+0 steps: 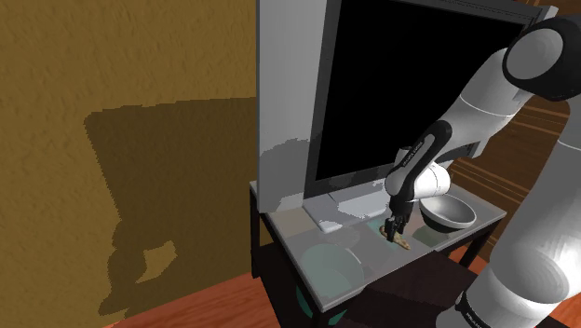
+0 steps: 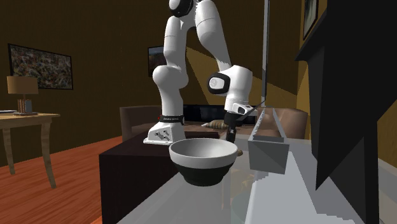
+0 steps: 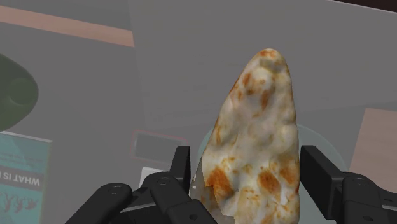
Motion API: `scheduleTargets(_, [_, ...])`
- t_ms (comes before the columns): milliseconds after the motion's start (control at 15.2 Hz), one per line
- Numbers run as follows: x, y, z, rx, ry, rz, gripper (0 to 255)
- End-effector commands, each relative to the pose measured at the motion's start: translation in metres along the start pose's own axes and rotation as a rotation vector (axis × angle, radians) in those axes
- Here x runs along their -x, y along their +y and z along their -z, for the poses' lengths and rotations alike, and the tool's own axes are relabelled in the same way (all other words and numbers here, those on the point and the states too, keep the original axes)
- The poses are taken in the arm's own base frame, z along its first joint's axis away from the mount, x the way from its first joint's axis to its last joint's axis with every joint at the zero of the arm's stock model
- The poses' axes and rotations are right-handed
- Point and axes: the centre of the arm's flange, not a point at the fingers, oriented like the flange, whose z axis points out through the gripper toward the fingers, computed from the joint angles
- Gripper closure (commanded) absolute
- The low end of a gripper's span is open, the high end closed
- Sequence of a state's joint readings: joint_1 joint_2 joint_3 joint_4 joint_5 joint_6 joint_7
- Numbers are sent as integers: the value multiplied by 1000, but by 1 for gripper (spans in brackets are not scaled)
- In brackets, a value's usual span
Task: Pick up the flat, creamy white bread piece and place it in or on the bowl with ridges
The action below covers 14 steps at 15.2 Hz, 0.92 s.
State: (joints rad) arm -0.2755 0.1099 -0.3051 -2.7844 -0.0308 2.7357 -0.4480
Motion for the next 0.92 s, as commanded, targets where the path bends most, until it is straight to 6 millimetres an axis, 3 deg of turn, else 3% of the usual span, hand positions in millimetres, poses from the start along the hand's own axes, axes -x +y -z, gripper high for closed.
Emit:
scheduleTargets(0, [0,0,0,0,0,0,255])
scheduleTargets(396, [0,0,0,0,0,0,255])
scheduleTargets(858, [6,-1,36,0,0,0,255])
